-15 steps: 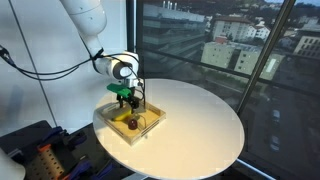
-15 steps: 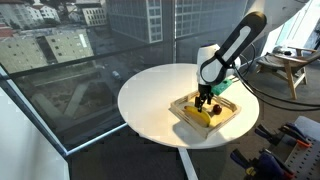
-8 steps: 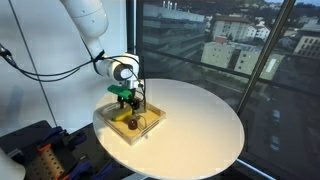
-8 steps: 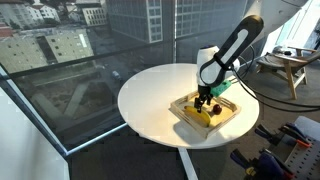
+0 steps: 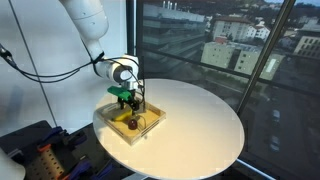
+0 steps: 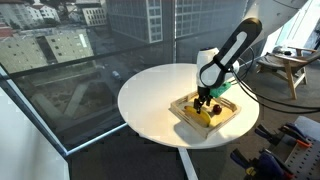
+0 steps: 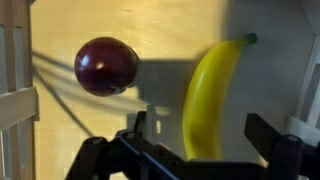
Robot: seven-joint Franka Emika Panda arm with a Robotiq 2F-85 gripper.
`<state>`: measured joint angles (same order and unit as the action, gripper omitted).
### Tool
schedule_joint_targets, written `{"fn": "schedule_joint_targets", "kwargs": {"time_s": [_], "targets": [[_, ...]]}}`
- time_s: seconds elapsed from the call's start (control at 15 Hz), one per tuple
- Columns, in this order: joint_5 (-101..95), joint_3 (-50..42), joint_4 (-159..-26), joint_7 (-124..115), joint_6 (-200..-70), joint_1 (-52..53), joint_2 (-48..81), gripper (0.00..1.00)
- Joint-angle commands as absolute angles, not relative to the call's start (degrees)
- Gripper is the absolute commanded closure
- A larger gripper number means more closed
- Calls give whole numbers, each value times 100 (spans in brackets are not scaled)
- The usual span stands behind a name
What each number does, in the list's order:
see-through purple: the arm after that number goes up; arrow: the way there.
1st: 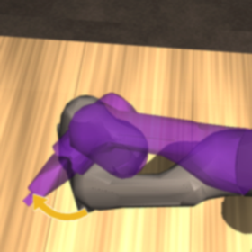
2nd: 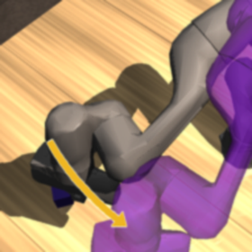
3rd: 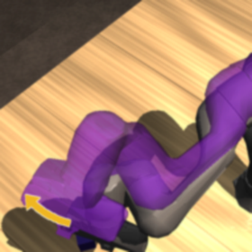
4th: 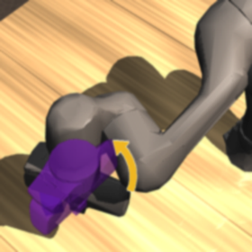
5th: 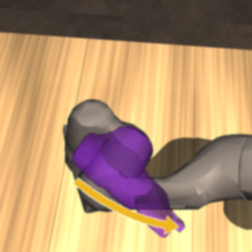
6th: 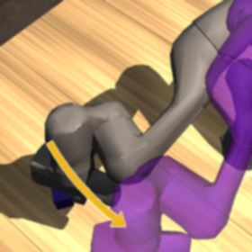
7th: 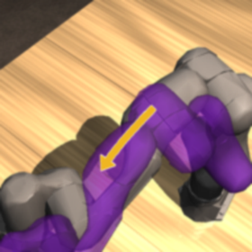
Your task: Move the banana from the tray to the table
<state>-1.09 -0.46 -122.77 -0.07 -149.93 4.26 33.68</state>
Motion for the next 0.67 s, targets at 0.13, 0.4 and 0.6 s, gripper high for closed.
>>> {"fn": "schedule_joint_targets", "kwargs": {"time_s": [0.13, 0.4, 0.6], "targets": [[-253, -145, -12175, -253, -15044, 532, 3477, 0], [-256, -164, -12158, -284, -15044, 551, 3525, 0], [-258, -177, -12144, -293, -15048, 557, 3551, 34]]}}
